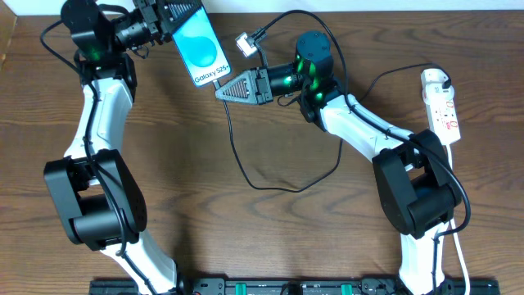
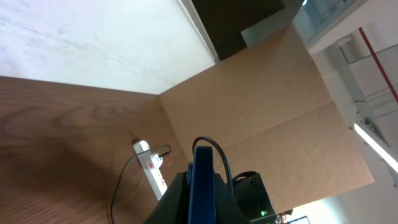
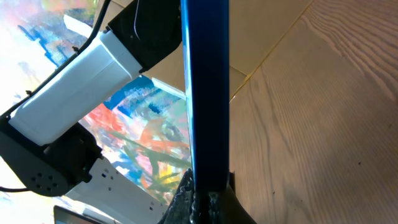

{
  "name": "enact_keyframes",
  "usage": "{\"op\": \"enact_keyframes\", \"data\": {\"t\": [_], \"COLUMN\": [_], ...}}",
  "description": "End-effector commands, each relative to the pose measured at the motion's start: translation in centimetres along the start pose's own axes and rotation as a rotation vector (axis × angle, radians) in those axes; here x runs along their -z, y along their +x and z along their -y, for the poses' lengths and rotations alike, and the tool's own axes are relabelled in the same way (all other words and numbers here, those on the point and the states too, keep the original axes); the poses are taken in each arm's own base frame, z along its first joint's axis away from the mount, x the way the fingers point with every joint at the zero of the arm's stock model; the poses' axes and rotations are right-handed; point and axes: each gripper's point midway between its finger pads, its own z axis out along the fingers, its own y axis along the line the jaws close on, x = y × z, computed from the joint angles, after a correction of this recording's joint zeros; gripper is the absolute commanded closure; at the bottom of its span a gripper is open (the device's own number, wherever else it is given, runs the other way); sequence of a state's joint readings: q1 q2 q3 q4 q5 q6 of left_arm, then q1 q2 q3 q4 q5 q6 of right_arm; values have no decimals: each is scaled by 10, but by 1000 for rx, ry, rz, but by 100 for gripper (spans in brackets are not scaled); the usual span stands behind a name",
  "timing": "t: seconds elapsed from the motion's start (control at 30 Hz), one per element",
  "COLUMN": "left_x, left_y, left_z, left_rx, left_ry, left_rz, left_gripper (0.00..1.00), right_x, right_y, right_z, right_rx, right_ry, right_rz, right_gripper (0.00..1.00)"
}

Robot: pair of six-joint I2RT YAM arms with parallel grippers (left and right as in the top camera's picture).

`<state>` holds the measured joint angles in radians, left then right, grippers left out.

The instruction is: Plug charger to phone and switch on socket

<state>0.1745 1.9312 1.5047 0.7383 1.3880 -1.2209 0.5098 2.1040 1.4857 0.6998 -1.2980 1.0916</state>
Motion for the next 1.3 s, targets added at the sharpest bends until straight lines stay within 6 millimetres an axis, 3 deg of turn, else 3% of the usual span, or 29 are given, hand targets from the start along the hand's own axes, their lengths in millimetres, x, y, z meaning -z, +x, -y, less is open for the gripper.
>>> {"op": "enact_keyframes", "data": {"t": [0.0, 1.0, 1.03, 1.07, 1.17, 1.2, 1.23, 1.27], "left_x": [-8, -9, -9, -9, -9, -9, -9, -8], "left_y": [22, 27, 27, 27, 27, 27, 27, 27], "left_z": [33, 34, 34, 34, 34, 34, 34, 34], "left_rx": [-68, -69, -69, -69, -73, -73, -73, -73], "left_ry": [58, 67, 67, 67, 67, 66, 66, 66], "left_rz": [-135, -163, -163, -163, -162, -161, -162, -161], "left_gripper": [93, 92, 93, 92, 93, 92, 93, 93], "right_x": [8, 9, 9, 9, 9, 9, 8, 8], "right_y": [-26, -26, -26, -25, -23, -21, -19, -18], "right_z": [10, 10, 10, 9, 8, 8, 7, 6], "right_rx": [33, 32, 32, 32, 32, 32, 32, 32], "right_ry": [59, 62, 60, 58, 51, 46, 41, 35], "right_rz": [121, 125, 122, 117, 103, 94, 84, 74], "right_gripper": [99, 99, 93, 80, 34, 13, 1, 1]}}
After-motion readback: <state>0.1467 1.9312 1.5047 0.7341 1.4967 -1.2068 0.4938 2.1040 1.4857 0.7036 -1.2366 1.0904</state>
